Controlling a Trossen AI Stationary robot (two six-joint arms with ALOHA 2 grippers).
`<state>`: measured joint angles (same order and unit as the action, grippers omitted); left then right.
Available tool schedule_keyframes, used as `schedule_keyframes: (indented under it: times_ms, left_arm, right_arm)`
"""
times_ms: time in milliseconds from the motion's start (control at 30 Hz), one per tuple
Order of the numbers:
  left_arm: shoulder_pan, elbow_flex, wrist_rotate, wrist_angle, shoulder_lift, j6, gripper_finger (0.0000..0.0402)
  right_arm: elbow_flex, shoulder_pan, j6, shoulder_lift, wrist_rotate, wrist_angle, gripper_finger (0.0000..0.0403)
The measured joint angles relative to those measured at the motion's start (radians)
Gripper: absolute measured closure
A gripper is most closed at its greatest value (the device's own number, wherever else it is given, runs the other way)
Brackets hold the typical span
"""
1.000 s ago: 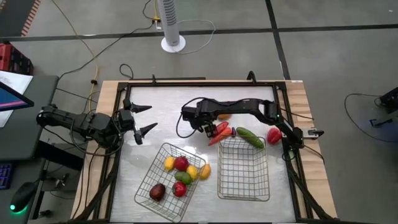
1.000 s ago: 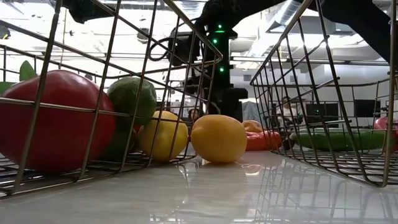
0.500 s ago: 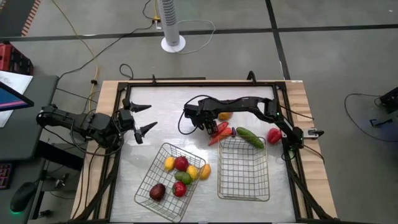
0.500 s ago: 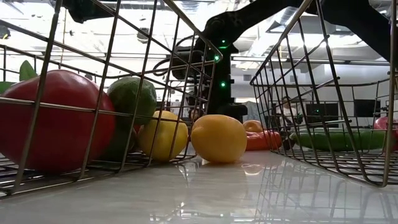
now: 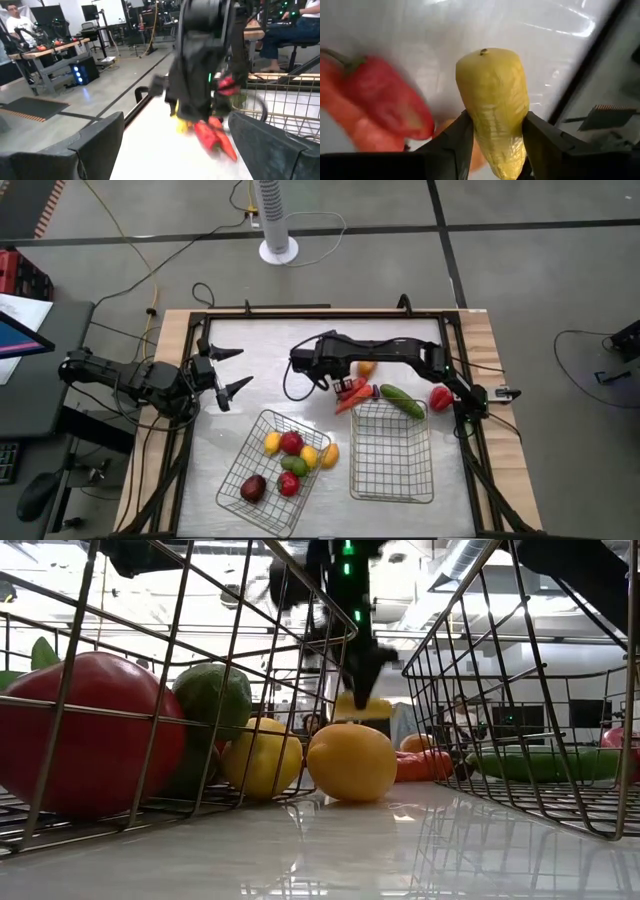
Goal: Sort produce into baskets
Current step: Put the yellow corn into the right wire basket
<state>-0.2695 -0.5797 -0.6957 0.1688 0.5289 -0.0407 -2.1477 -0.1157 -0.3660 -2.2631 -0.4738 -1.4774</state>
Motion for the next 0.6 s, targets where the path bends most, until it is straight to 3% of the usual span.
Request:
schedule_keyframes:
  times_ms: [100,300,600]
  left_arm:
    - [0.0,0.0,0.0,0.0,0.0,0.004,0.0056]
    - [0.0,0.0,0.0,0.012,0.0,0.039,0.0056]
    - [0.0,0.0,0.0,0.036,0.0,0.072,0.0056]
  right_arm:
    - [-0.128,0.02,0.099,0.0,0.062,-0.094,0.0222]
    - [-0.197,0.058,0.267,0.076,0.368,-0.093,0.0223]
    - [-0.183,0.195,0.394,0.234,0.395,-0.094,0.0221]
